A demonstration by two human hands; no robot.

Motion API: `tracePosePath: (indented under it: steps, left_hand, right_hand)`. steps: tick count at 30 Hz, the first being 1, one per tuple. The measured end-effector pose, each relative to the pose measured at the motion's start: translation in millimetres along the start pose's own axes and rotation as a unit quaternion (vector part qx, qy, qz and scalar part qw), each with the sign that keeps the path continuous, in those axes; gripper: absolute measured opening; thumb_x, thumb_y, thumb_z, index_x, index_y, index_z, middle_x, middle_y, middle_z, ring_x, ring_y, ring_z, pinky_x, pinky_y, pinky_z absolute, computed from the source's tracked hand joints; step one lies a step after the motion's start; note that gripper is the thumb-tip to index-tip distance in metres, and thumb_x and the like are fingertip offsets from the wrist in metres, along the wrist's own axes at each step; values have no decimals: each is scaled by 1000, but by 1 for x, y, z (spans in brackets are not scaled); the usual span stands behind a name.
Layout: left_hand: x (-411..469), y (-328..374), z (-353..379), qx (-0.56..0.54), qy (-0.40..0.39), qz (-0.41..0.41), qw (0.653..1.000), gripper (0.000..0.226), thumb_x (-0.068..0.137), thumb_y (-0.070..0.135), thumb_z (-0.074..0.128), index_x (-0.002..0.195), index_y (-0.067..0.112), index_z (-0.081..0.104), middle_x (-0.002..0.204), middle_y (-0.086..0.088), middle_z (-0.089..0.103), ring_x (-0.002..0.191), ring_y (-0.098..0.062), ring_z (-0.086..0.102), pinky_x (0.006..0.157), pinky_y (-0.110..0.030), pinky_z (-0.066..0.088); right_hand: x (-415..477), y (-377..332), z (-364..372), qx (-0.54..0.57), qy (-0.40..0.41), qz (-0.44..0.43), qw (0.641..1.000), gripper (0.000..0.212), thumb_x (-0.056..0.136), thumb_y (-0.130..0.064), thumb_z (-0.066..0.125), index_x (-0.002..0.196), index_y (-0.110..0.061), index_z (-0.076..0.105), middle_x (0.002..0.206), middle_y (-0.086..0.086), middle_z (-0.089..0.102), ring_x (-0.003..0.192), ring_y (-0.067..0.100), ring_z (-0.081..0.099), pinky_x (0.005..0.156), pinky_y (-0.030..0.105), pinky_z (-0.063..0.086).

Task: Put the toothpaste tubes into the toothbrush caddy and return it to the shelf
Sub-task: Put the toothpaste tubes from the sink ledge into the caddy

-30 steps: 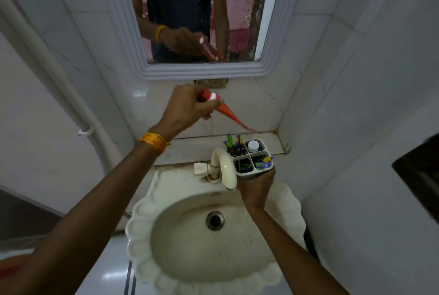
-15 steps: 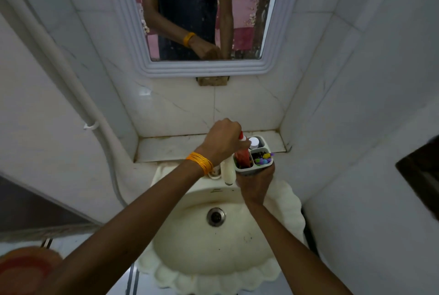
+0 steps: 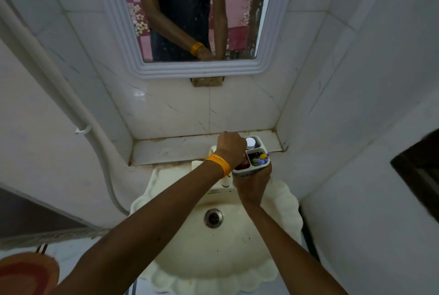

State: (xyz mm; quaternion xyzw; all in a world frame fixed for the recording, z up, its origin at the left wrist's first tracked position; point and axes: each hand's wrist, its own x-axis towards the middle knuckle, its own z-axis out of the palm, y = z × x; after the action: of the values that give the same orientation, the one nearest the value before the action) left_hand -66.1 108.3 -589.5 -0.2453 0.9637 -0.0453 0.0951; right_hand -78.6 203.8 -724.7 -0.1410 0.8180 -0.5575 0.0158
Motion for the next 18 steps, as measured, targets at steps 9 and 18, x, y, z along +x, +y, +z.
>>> tracePosePath:
  steps: [9,18]
  left_hand:
    - [0,0,3,2,3,18,1000,45,94,55,49,100,14,68,104,-3,70,99,-24,66,73,-30,33]
    - [-21,-80,-36,-171,196,-81,962,53,95,59,46,87,12,69,91,-12,73,90,-33,68,70,-35,48]
  right_hand:
    - [5,-5,-3,5,-9,15,1000,123,46,-62,80,144,3,44,135,20,60,126,37,61,104,40,53]
    - [23,-28,-30,67,-25,33,997,105,39,-41,103,133,-28,57,123,-4,71,115,8,70,96,34,61]
